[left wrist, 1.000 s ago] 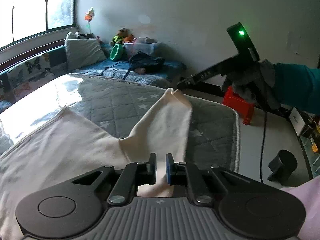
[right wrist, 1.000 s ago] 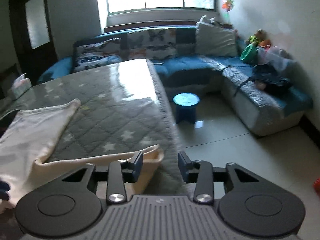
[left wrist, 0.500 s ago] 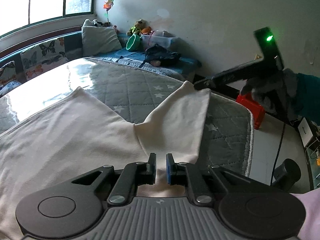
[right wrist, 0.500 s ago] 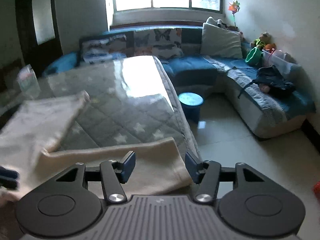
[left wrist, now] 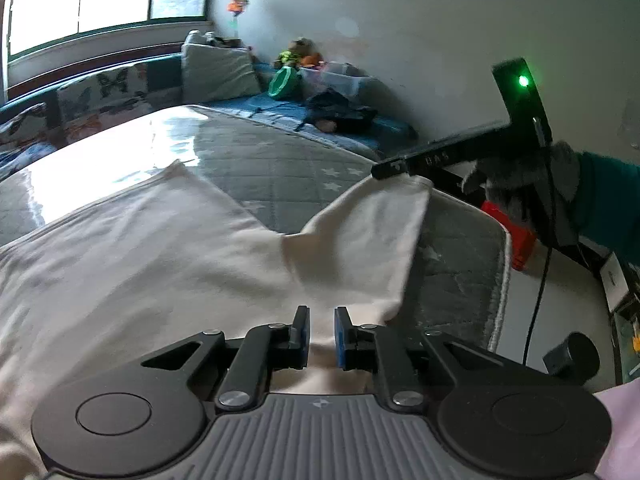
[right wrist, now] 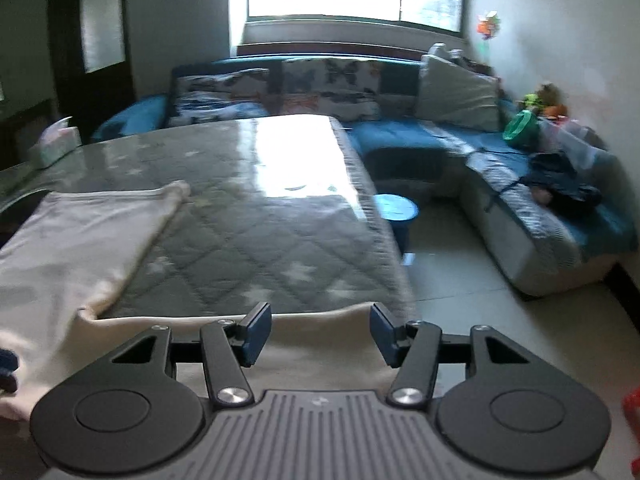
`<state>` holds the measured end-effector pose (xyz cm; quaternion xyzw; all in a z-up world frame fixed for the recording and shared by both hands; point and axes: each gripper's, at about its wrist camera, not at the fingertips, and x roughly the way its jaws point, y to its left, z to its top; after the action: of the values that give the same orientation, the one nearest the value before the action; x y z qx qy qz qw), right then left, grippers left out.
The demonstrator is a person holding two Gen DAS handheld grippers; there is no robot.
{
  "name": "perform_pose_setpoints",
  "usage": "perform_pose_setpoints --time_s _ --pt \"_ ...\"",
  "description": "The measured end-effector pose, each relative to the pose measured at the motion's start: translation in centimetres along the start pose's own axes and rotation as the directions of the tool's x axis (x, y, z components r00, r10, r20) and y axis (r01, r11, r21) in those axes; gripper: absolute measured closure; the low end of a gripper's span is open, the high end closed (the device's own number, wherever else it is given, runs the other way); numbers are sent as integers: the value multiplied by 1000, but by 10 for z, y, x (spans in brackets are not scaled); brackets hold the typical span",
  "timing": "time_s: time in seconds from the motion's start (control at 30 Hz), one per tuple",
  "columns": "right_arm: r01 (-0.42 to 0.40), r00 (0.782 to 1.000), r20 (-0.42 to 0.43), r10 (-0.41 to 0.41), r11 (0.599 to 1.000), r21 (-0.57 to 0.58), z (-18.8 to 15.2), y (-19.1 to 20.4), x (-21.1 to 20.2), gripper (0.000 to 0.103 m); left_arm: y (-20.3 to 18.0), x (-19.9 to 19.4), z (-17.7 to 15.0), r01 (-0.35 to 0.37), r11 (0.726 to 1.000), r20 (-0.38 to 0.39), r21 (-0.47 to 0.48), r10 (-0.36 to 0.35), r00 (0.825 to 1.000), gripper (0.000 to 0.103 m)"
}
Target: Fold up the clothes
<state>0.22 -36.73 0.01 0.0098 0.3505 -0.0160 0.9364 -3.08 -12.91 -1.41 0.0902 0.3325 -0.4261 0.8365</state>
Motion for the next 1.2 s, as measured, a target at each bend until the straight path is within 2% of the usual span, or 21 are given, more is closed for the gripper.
perform_pose_setpoints --time_s 0.17,0.47,0.77,0.87,1.0,1.1,1.2 --pt "-68 997 -27 67 997 -25 -2 15 10 47 11 -14 -8 -32 998 -7 -51 32 999 88" --pt "-33 997 -65 31 999 -31 -4 8 22 47 5 -12 -23 17 999 -53 -45 -19 998 88" --pt "-6 998 -66 3 999 -42 -3 0 23 46 7 -20 -24 11 997 -38 -71 -13 999 84" --pt "7 998 -63 -10 999 -52 -1 -1 26 46 10 -29 -24 -7 996 -19 -84 5 1000 84" --pt "12 998 -65 -17 998 -69 1 -2 26 46 20 -46 -25 -67 992 1 -104 68 998 84" --pt "15 998 -65 -20 997 -78 1 -1 26 46 33 -52 -31 -116 984 -16 -136 115 993 83" --pt "17 998 -64 -22 996 -84 2 0 26 46 37 -53 -37 -134 980 -40 -147 130 991 83"
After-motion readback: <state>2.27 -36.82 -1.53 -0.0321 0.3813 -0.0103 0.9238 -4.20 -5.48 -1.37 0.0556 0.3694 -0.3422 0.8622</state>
